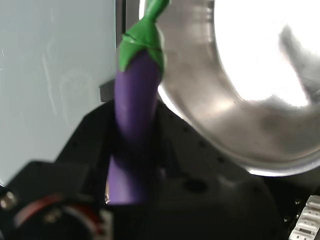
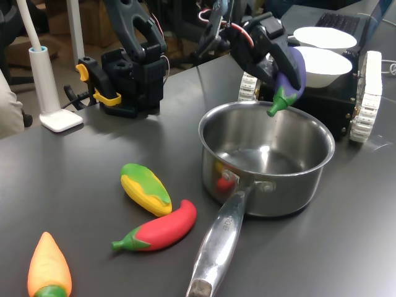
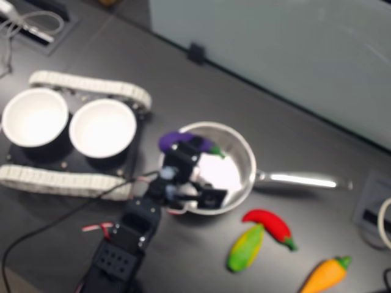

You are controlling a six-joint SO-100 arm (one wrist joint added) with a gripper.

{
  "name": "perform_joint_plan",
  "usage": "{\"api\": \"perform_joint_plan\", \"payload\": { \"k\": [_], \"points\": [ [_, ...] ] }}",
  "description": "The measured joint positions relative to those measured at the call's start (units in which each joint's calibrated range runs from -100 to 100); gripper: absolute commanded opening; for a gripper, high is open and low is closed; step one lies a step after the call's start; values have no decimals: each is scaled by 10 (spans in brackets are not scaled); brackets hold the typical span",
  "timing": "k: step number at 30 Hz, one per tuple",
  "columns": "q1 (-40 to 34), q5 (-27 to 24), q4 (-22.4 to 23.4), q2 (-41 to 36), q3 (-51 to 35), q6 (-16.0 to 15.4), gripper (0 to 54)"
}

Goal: Pick up the brinjal and place them in the pan

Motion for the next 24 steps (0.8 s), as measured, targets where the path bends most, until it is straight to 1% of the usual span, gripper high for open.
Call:
{"api": "perform_joint_plan", "payload": {
  "k": [4, 10, 16, 24],
  "points": [
    [-26, 0, 0, -3, 19, 21, 0],
    [-30, 2, -1, -38, 38, 38, 0],
    [-22, 8, -1, -53, 62, 45, 0],
    [2, 14, -1, -57, 87, 45, 0]
  ]
}}
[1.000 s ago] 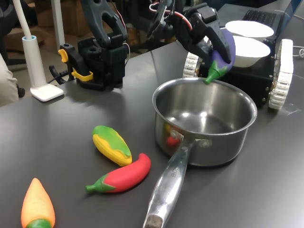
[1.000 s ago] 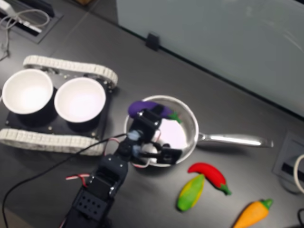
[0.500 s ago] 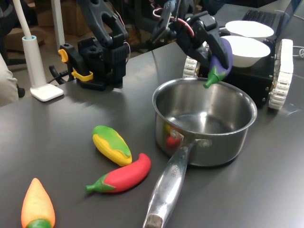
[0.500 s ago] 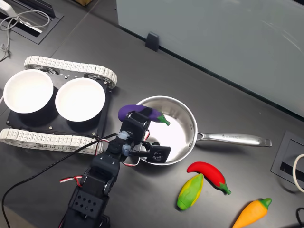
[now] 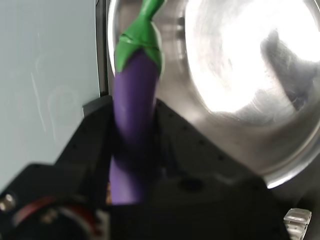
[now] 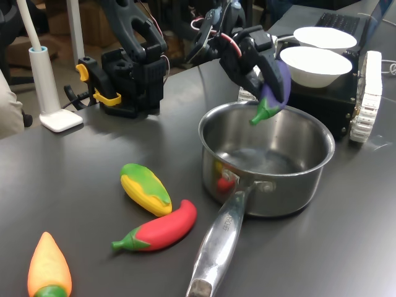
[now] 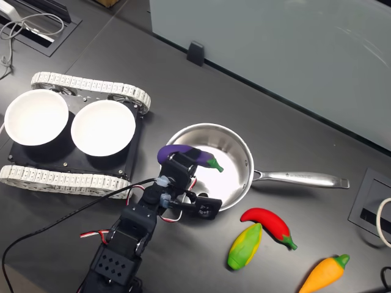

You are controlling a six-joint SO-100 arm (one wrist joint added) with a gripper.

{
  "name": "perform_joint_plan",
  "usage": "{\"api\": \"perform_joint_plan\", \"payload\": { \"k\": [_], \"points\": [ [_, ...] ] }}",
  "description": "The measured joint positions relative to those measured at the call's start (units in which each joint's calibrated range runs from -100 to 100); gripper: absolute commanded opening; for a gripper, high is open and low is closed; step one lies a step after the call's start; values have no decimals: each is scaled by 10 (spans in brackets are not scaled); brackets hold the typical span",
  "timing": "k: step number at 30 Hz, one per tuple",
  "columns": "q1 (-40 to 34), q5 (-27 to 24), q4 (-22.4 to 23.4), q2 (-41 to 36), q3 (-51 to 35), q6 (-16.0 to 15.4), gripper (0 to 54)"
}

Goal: Pick up the brinjal and place them in the pan

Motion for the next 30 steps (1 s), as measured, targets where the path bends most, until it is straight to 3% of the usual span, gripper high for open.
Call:
{"api": "perform_joint_plan", "payload": {
  "k": [12, 30],
  "points": [
    [41, 6, -3, -3, 35, 0, 0],
    [83, 8, -43, -3, 69, 0, 0]
  ]
}}
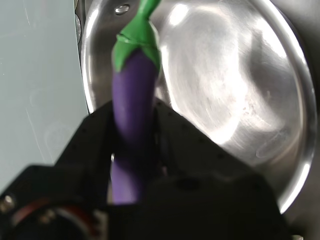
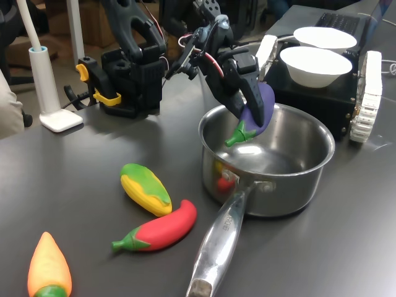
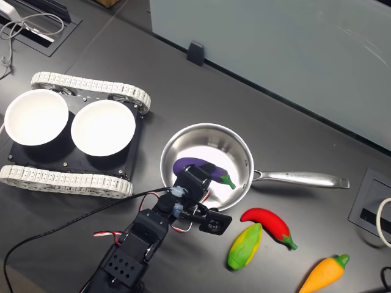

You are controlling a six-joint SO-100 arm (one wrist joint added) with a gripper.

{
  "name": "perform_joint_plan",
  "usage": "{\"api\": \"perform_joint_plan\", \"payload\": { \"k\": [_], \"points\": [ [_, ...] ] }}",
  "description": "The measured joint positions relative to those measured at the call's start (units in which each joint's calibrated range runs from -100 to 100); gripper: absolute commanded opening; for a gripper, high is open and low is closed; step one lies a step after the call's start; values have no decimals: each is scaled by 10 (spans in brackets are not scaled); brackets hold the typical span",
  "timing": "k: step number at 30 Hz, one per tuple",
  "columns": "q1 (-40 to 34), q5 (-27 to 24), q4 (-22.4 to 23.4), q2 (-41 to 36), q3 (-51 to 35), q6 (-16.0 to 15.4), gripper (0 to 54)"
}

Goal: Pick up the brinjal and place them in the pan

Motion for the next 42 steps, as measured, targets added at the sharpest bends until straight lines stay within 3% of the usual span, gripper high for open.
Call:
{"api": "perform_joint_plan", "payload": {
  "k": [12, 18, 32, 36, 42],
  "points": [
    [6, 1, 0, 0, 0, 0, 12],
    [6, 1, 0, 0, 13, 0, 162],
    [4, 1, -1, 0, 19, 0, 345],
    [4, 2, -1, 0, 19, 0, 448],
    [-8, -6, -1, 0, 19, 0, 479]
  ]
}}
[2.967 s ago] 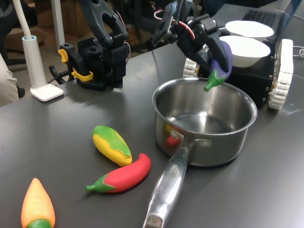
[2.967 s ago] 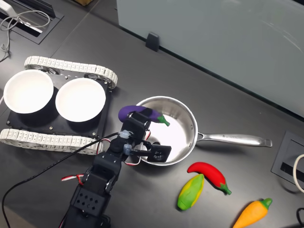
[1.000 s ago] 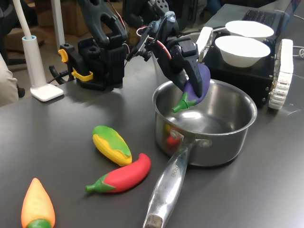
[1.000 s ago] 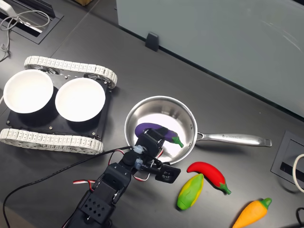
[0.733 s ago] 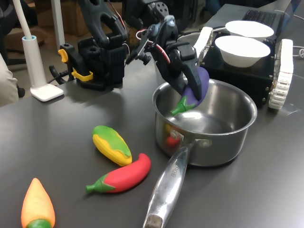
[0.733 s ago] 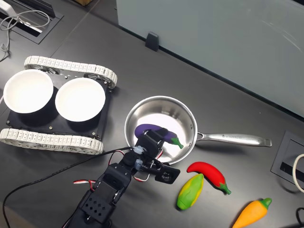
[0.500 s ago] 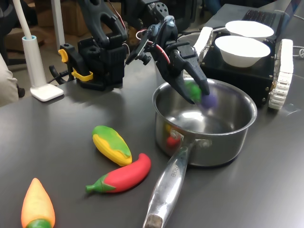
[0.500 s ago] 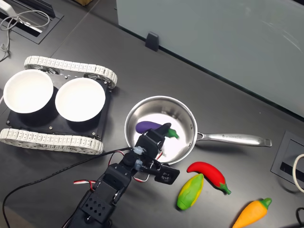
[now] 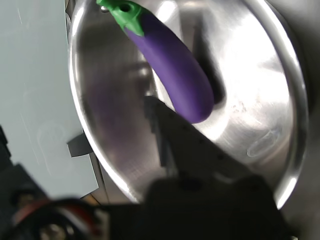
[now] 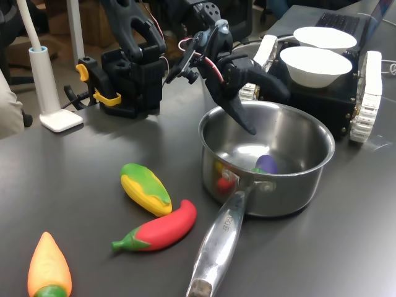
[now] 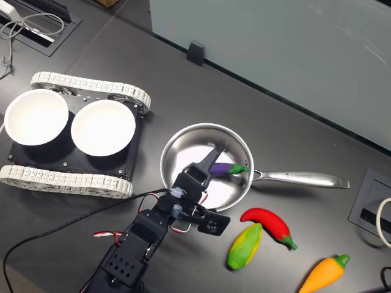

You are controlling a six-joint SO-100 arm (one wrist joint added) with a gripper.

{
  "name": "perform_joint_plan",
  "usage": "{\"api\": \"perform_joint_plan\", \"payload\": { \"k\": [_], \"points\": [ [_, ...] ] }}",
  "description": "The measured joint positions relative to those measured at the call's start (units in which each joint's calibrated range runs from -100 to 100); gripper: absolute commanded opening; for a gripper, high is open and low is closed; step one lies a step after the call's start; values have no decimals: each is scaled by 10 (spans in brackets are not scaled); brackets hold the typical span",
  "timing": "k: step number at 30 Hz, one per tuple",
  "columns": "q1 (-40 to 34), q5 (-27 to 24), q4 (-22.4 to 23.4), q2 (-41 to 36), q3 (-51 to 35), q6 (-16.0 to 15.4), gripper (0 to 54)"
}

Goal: Pick up the brinjal and place them in the pan

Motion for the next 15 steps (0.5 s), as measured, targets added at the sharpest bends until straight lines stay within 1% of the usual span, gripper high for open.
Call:
{"api": "perform_joint_plan", "payload": {
  "k": [7, 11, 12, 14, 15],
  "points": [
    [-2, 2, 0, 0, 0, 0, 456],
    [-2, 2, -1, 0, 0, 0, 420],
    [-2, 2, -3, 0, 0, 0, 406],
    [1, 2, -9, 0, 0, 0, 352],
    [3, 2, -11, 0, 0, 0, 315]
  ]
}}
